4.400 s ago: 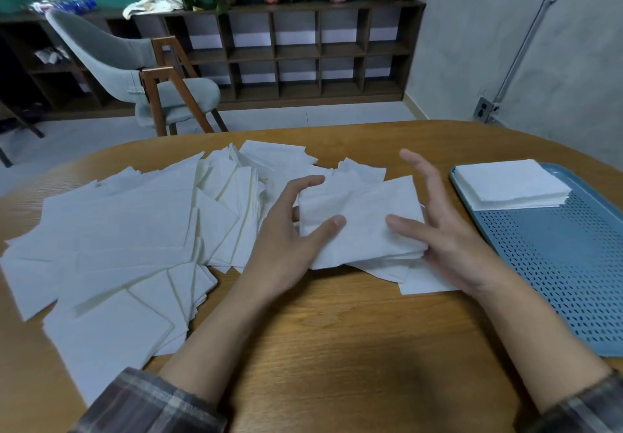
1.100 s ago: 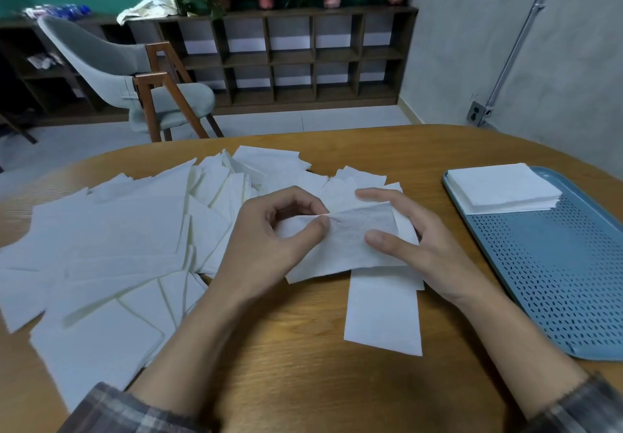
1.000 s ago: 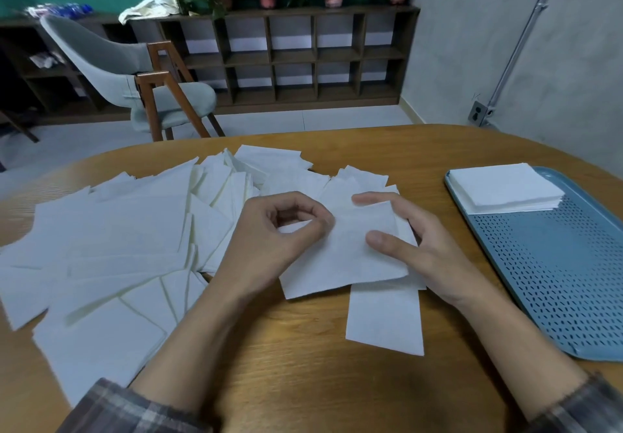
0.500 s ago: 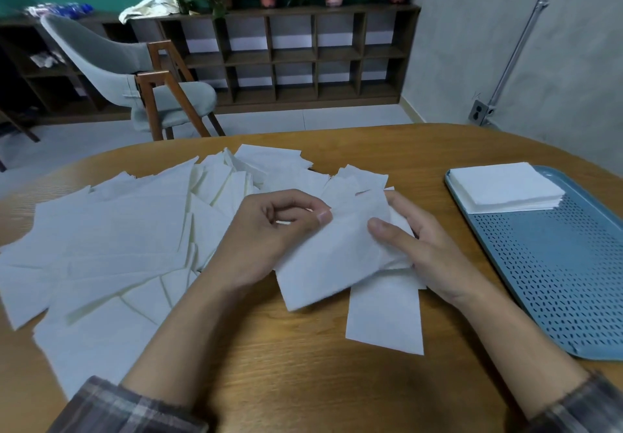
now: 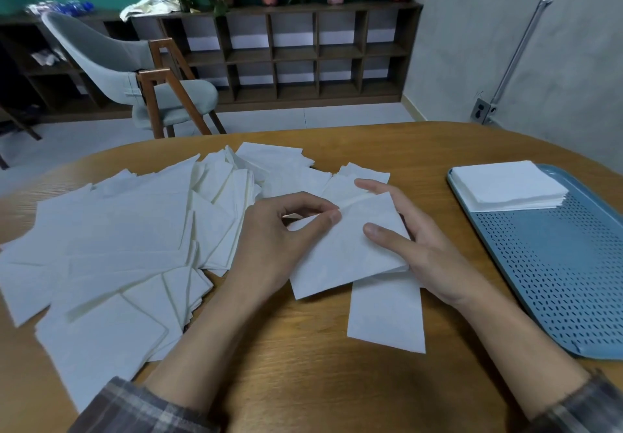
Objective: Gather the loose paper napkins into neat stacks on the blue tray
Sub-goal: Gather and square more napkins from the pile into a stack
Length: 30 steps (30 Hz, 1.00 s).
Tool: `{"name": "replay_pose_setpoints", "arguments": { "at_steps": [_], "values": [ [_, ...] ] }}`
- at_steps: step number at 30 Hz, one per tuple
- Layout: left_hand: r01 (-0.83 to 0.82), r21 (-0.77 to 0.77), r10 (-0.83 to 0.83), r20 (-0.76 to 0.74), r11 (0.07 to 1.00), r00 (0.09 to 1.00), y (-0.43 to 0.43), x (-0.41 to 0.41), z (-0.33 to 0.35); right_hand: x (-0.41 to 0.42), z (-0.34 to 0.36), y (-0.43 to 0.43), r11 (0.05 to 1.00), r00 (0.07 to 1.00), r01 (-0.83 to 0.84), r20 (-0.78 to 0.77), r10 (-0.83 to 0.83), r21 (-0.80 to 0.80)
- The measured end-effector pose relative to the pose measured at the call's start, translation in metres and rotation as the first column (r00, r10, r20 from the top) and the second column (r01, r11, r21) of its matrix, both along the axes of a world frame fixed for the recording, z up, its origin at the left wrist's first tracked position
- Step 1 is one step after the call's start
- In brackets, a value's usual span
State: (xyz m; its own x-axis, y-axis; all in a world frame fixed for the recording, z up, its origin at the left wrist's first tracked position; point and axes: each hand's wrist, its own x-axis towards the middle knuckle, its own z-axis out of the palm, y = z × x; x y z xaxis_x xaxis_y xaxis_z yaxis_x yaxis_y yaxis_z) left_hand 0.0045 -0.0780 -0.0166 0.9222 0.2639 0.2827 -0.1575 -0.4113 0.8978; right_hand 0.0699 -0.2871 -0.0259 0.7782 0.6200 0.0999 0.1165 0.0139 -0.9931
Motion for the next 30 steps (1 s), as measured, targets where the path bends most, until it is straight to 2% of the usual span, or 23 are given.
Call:
{"name": "replay_pose_setpoints", "arguments": {
  "at_steps": [11, 14, 17, 19, 21, 23, 24, 25, 27, 30],
  "values": [
    [-0.144, 0.061, 0.138, 0.102, 0.988, 0.985, -0.006, 0.000, -0.007, -0.001, 0.000, 0.003, 0.998, 0.994, 0.035, 0.102, -0.029, -0.055],
    [-0.186, 0.130, 0.169, 0.133, 0.974, 0.977, -0.007, 0.001, -0.010, -0.001, 0.000, 0.004, 0.998, 0.995, 0.056, 0.088, -0.055, -0.003],
    [-0.201, 0.177, 0.180, 0.126, 0.964, 0.976, -0.004, 0.001, -0.008, 0.002, 0.002, 0.002, 0.989, 0.996, 0.090, -0.014, -0.089, 0.119],
    [-0.134, 0.071, 0.134, 0.005, 0.988, 0.991, -0.003, 0.000, -0.004, 0.003, 0.006, -0.001, 0.969, 0.989, 0.100, -0.133, -0.071, 0.227],
    [-0.013, -0.148, -0.009, -0.147, 0.989, 0.989, -0.003, -0.002, 0.000, 0.002, 0.010, -0.002, 0.948, 0.974, 0.097, -0.226, -0.027, 0.303],
    [0.112, -0.400, -0.199, -0.183, 0.910, 0.963, -0.003, -0.001, -0.001, 0.003, 0.010, -0.003, 0.949, 0.971, 0.099, -0.238, -0.026, 0.300],
    [0.143, -0.459, -0.247, -0.174, 0.877, 0.953, -0.004, 0.000, -0.003, 0.004, 0.008, -0.003, 0.958, 0.976, 0.107, -0.213, -0.050, 0.265],
    [0.147, -0.454, -0.245, -0.165, 0.879, 0.955, -0.005, 0.000, -0.005, 0.006, 0.007, -0.003, 0.968, 0.980, 0.114, -0.188, -0.071, 0.225],
    [0.076, -0.317, -0.131, -0.156, 0.946, 0.979, -0.006, 0.001, -0.008, 0.009, 0.007, -0.007, 0.977, 0.980, 0.082, -0.195, -0.043, 0.198],
    [-0.011, -0.154, -0.010, -0.135, 0.988, 0.991, -0.004, 0.000, -0.009, 0.012, 0.009, -0.018, 0.958, 0.956, -0.087, -0.247, 0.157, 0.272]
  ]
}}
